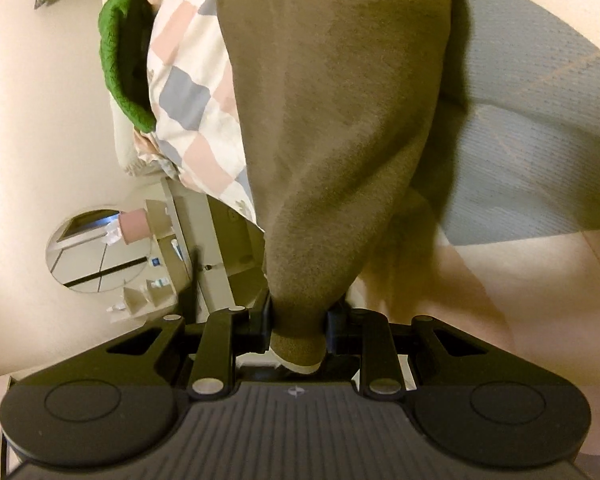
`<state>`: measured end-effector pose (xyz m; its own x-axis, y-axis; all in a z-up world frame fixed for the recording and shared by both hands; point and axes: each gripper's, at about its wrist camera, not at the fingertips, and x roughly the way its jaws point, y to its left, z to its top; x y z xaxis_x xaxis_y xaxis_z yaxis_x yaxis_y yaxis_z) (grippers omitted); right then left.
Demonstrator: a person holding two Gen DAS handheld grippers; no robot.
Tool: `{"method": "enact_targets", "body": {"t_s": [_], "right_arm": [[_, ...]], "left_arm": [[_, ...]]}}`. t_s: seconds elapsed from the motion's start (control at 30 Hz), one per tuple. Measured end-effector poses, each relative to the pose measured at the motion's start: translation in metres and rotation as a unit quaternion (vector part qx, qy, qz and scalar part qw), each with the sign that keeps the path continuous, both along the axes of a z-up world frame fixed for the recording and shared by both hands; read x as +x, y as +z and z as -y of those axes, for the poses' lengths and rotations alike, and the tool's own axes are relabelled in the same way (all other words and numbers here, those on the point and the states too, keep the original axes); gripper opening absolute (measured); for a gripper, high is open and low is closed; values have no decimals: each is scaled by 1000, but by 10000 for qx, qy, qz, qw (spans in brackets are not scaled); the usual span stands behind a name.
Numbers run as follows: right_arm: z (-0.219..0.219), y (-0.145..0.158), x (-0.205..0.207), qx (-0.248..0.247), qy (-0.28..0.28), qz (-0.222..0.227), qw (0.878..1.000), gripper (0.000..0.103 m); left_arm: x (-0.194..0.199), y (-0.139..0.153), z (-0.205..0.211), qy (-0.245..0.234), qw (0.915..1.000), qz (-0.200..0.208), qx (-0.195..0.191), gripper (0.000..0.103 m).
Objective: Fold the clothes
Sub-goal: 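Grasp the folded shirt edge with the right gripper while the left gripper grasps it, then lift the folded shirt with both grippers and carry it to the clothes stack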
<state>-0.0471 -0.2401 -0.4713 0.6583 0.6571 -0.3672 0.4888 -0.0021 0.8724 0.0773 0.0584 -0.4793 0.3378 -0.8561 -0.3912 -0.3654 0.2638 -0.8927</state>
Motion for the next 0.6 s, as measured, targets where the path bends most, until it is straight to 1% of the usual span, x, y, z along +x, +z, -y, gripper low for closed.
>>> {"method": "enact_targets", "body": {"t_s": [0.07,0.1,0.13,0.17,0.2,0.23,0.3,0.37,0.4,0.43,0.5,0.53,0.57,0.6], "right_arm": [[2,1,-2,-8,16,33,10000,25],[3,2,-4,-55,63,61,9999,25],[4,3,-6,-111,128,84,9998,26],[6,5,-6,-204,258,92,9994,28],[8,8,-4,-353,490,81,9981,35],[12,13,0,-541,795,51,9954,37],[31,30,9,-1100,1441,136,9833,37],[67,55,16,-1823,1693,415,9677,37],[87,67,20,-2171,1743,541,9589,38],[112,78,27,-2503,1649,627,9520,39],[154,94,41,-3134,1465,741,9353,55],[170,96,50,-3388,1497,797,9254,61],[184,94,61,-3562,1590,846,9169,71],[193,83,73,-3507,1796,881,9149,72]], "left_arm": [[8,-8,8,-149,9998,-3,129,88],[12,-10,11,-202,9997,33,166,77],[17,-10,13,-243,9995,136,172,61],[22,-8,16,-313,9990,252,219,53],[27,-6,19,-417,9980,330,335,39],[32,-5,21,-538,9967,402,464,33],[36,-2,22,-791,9929,468,757,30],[38,-1,22,-942,9902,451,923,30],[39,-1,22,-993,9892,431,985,30],[39,-1,22,-1046,9882,418,1042,30],[42,-2,25,-1116,9871,390,1083,30],[43,-3,26,-1131,9869,365,1090,30],[44,-3,27,-1150,9867,344,1100,30],[43,-4,25,-1176,9862,332,1114,30]]}}
